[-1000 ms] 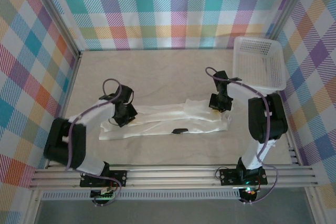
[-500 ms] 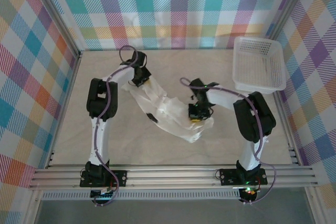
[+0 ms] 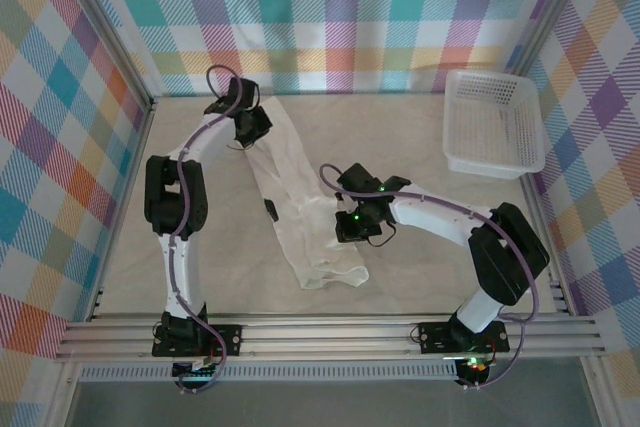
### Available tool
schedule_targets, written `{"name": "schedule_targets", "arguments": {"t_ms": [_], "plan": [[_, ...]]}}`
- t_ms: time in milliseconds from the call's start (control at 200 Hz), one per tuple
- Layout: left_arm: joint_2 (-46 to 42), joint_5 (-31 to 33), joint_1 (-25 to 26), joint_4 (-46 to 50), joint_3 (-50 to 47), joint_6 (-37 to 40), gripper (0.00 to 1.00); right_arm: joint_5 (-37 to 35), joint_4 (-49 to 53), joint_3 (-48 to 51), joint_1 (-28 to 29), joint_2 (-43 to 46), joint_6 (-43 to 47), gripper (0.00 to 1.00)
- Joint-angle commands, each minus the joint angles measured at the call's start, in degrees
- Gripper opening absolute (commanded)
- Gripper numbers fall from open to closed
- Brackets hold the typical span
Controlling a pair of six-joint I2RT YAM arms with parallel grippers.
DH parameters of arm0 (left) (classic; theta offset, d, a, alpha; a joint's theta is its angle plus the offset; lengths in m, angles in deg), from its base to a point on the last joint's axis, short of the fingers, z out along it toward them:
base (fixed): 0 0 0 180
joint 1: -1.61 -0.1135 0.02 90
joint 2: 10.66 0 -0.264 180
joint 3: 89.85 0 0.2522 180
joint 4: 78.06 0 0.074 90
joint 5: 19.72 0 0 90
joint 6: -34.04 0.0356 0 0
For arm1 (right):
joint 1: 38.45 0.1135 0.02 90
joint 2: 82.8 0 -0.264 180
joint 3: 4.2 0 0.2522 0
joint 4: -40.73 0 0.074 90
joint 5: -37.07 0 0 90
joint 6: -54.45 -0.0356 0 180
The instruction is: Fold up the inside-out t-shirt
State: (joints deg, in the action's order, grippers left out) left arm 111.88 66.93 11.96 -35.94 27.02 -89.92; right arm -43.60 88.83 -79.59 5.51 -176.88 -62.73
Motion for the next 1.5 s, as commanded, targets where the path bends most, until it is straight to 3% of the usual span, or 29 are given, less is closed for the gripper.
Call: {"name": "schedule_targets", "arguments": {"t_ms": [0, 95, 370, 520, 620, 735, 855, 1045, 1210, 1310, 1420, 1500], "plan": [[3.2, -5.1, -0.4, -0.3, -0.4, 2.1, 0.0, 1.9, -3.1, 0.6, 0.4, -4.5, 3.2, 0.07], [7.1, -6.8, 0.1, -3.1, 2.1, 0.7, 0.0, 2.7, -3.3, -1.4, 1.2, -7.2, 5.6, 0.07], [25.0, -6.3, 0.2, -2.5, 21.4, -5.2, 0.0, 6.0, -3.5, -11.0, 5.1, -16.6, 9.2, 0.06], [32.4, -9.1, 0.5, -4.3, 33.7, -9.4, 0.0, 8.8, -3.4, -15.8, 7.6, -19.0, 12.0, 0.18], [30.2, -9.2, 0.5, -4.0, 35.6, -8.2, 0.0, 6.1, -3.6, -15.9, 7.7, -15.4, 11.5, 0.21], [18.2, -9.0, 0.0, -8.0, 25.1, -5.8, 0.23, 0.1, -10.9, -8.2, 7.0, -4.7, 7.5, 0.39], [0.6, -8.7, -0.4, -13.4, 4.9, -4.2, 0.39, -5.9, -17.6, 0.4, 4.4, 2.6, 1.5, 0.57], [-25.3, -6.1, -0.3, -14.4, -24.4, -1.8, 0.48, 1.6, -19.2, 1.4, -0.6, -3.0, 1.3, 0.61], [-40.1, -7.5, 0.1, -8.4, -41.6, -1.8, 0.53, 9.0, -19.5, -3.6, -0.6, -11.0, 2.6, 0.61], [-47.1, -7.9, 2.0, -4.4, -49.8, -2.4, 0.58, 14.0, -20.1, -5.5, -0.6, -13.8, 2.7, 0.49], [-52.2, -10.8, 5.1, -4.7, -59.2, -6.6, 0.63, 15.5, -20.0, -5.5, -0.7, -13.7, 2.5, 0.19], [-53.5, -13.7, 8.4, -7.6, -64.8, -9.7, 0.69, 14.0, -21.2, -3.7, -0.7, -11.1, 1.9, 0.06]]}}
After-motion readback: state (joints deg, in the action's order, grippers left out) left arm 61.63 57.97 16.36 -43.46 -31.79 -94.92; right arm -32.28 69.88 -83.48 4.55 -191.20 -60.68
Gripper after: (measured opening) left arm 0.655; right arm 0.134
